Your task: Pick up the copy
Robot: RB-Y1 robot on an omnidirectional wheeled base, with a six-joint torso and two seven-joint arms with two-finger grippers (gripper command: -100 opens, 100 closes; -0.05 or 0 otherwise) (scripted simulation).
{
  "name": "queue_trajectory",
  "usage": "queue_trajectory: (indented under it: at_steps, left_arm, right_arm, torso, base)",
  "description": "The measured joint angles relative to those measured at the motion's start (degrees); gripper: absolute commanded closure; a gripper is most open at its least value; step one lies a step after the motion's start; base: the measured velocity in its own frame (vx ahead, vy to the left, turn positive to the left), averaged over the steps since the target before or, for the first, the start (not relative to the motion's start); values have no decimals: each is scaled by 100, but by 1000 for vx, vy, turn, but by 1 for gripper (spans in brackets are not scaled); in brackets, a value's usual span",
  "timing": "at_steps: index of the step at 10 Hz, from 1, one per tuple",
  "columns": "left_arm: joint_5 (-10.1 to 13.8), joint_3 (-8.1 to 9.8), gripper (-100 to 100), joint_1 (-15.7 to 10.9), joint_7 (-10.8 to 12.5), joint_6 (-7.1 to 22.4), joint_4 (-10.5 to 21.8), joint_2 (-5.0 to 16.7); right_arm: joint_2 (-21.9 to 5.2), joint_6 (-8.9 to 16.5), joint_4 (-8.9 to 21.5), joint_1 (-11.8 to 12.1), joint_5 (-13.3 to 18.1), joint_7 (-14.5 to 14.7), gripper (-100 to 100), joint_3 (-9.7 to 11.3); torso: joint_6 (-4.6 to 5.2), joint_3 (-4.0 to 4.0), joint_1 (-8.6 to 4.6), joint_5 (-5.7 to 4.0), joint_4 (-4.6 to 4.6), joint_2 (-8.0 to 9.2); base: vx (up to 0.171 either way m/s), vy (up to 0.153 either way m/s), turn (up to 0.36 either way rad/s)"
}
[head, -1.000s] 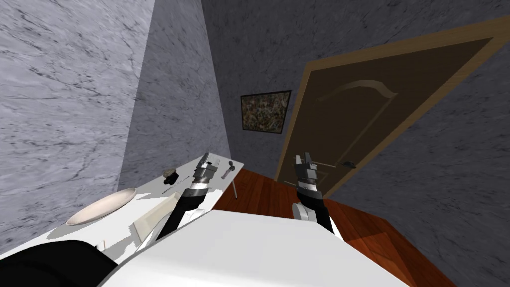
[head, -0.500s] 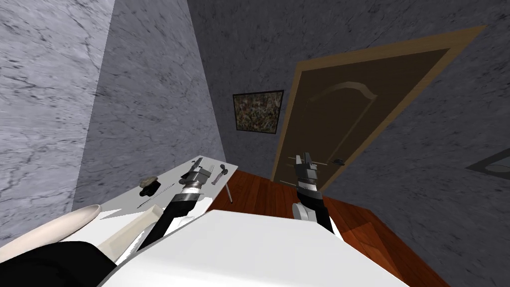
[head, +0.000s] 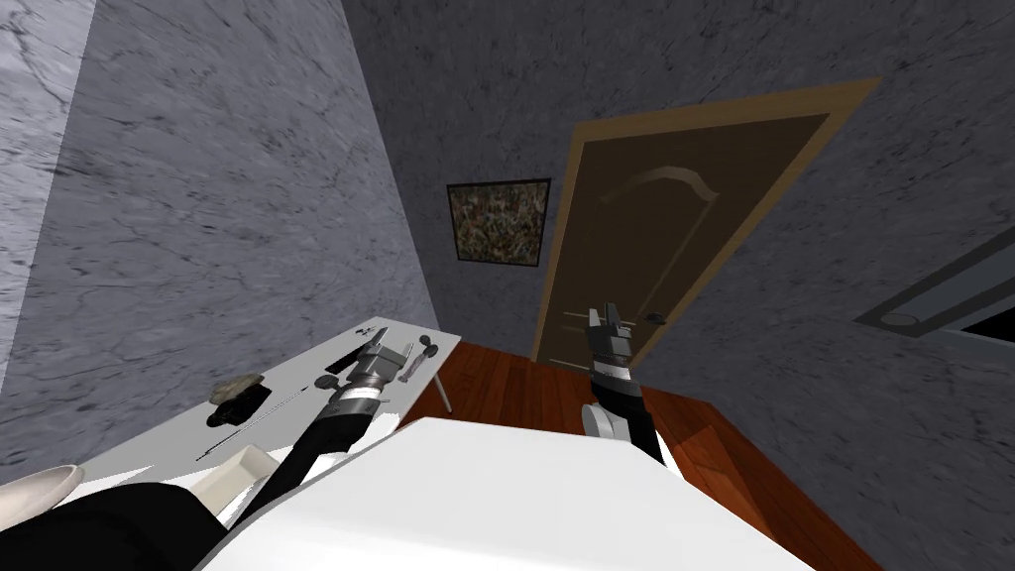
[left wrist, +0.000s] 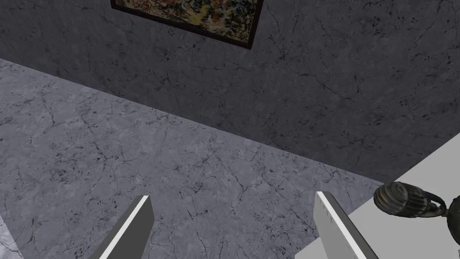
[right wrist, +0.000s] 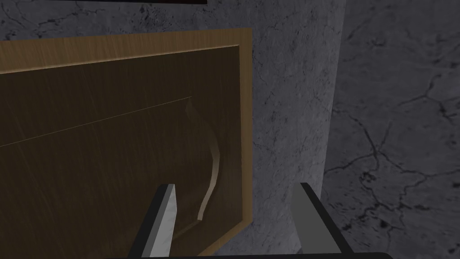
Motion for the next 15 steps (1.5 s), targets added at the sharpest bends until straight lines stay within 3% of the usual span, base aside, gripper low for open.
queue_trajectory:
  at_steps: [4,7,8,15]
  left_arm:
    - [301,368,-100,382,624,518,87,32]
    - [447,451,-100,724,959,945,-25,-56]
    - [560,519,-100,819,1119,978,199,8]
    - [1087,650,-100,1446,1759,1933,198,135]
  right_arm:
    - [0,0,0,0,0,0,0,-1]
    - [-1,0,0,1,0,0,0,-1]
    - [-1,0,0,1,0,0,0,-1]
    - [-1,0,0,1,0,0,0,-2]
  torso:
    - [-1,-1,15,3,0,-1]
    - [-1,-1,22,4,0,-2]
    - [-1,-7,27,6,-3,-11]
    - [-2,-10,44,10,-4,-17]
  base:
    - [88,-29,-99]
    - [110,-12,-80]
    - [89,-5,-14]
    - [115,28,-10]
